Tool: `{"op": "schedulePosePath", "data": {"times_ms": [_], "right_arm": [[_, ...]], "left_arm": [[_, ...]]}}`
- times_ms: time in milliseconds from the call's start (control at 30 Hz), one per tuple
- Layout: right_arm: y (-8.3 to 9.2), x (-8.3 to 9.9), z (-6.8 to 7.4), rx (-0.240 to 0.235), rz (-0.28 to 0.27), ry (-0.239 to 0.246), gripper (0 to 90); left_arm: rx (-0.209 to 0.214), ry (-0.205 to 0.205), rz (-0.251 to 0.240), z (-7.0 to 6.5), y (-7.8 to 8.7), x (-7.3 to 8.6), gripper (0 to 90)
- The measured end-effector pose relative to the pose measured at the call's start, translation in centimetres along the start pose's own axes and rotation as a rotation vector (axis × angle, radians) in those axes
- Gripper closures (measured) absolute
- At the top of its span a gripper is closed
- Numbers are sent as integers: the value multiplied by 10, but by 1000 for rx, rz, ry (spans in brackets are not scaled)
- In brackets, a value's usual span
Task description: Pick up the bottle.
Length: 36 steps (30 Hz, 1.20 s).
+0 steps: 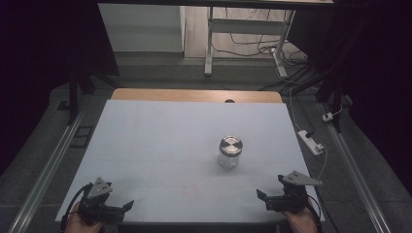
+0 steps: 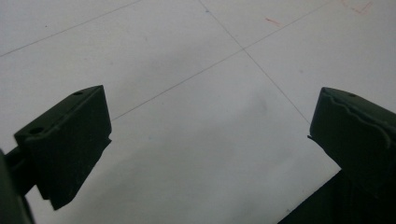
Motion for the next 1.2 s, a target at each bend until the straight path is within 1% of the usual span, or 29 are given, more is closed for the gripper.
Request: {"op": "schedulePosePath", "data": {"times_ms": [100, 300, 500, 700, 933, 1133, 1200], "right_arm": [[0, 0, 1, -14, 2, 0, 0], [-1, 0, 2, -16, 10, 8, 0], [-2, 0, 2, -23, 21, 11, 0], [-3, 0, 3, -36, 26, 21, 0], [-4, 0, 5, -43, 31, 41, 0], [-2, -8, 9, -57, -13, 49, 0], [-3, -9, 11, -64, -14, 52, 0]], "left_arm": [[8, 12, -6, 0, 0, 0, 0], [36, 31, -21, 2, 2, 0, 0], [52, 36, -22, 2, 2, 0, 0], [55, 36, -19, 2, 2, 1, 0], [58, 24, -9, 0, 1, 1, 0], [61, 17, -17, 0, 2, 1, 0], [60, 15, -15, -1, 2, 1, 0]]}}
Point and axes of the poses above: each handheld gripper's, and its own axes: y roughly backward along the jaws, x roughly out of its underside, z roughly to its left, the point moved 7 cm from there along -y, roughly forward along the jaws, and after that the axes turned 3 degrees about z, right-handed, at the moved point
